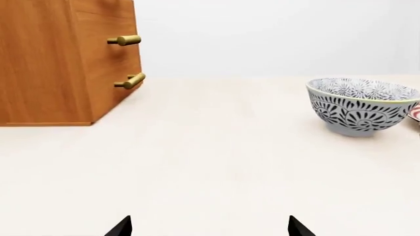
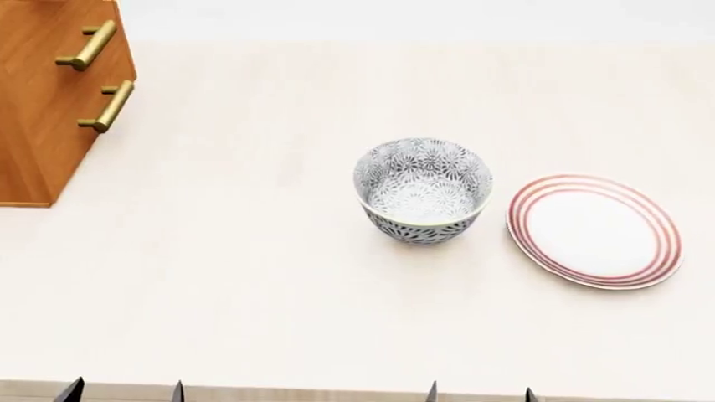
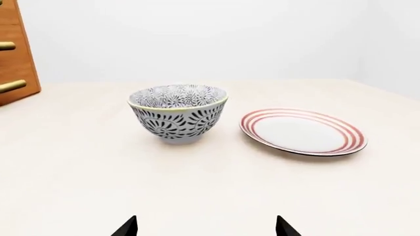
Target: Put the bowl on top of the cabinet.
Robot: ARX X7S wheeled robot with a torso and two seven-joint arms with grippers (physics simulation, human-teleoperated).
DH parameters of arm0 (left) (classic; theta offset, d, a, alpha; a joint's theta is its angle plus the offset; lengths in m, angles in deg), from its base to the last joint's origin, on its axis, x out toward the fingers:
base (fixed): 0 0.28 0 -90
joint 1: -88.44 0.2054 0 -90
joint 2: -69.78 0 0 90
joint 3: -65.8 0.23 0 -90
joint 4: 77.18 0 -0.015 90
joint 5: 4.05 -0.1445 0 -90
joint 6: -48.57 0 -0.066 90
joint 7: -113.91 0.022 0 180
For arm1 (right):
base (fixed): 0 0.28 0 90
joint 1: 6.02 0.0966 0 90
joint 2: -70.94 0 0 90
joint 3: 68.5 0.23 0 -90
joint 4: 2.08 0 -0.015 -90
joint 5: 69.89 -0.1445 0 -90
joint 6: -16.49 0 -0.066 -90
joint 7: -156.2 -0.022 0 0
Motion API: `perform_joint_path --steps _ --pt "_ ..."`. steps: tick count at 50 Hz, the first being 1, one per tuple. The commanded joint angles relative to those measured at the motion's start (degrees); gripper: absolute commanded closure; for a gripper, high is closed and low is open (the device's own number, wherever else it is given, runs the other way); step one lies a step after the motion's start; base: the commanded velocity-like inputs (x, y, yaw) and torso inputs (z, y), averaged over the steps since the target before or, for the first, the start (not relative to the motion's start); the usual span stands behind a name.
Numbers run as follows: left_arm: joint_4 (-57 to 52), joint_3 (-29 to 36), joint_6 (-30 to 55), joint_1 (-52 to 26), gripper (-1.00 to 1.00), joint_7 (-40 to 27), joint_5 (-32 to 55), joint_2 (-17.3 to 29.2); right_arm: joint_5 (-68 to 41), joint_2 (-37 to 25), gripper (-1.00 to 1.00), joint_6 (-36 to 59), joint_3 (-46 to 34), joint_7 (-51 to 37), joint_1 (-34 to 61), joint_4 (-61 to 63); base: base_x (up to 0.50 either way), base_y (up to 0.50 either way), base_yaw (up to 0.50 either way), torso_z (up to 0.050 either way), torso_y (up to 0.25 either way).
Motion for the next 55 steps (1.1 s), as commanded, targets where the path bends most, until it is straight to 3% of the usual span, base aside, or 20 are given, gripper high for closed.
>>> perform_joint_path --steps 1,31,55 --pt "0.27 0.83 -0.17 -0.17 -1.00 -0.96 0.62 0.84 -0.20 -0.43 -1.00 -0.70 -0.70 -1.45 0.07 -0.16 0.00 0.50 0.00 0.000 0.000" --pt "0.95 2.51 -0.29 -0.79 -1.00 -3.03 1.84 2.12 -2.04 -1.50 -1.00 -0.38 -2.28 -2.91 0.79 -0.89 0.00 0.50 0.00 0.000 0.000" --pt "-0.99 3.27 0.78 -0.42 -1.00 -2.85 4.68 3.40 -5.20 -2.75 -1.00 -1.56 -3.68 -1.23 0.09 0.31 0.04 0.00 0.00 0.000 0.000"
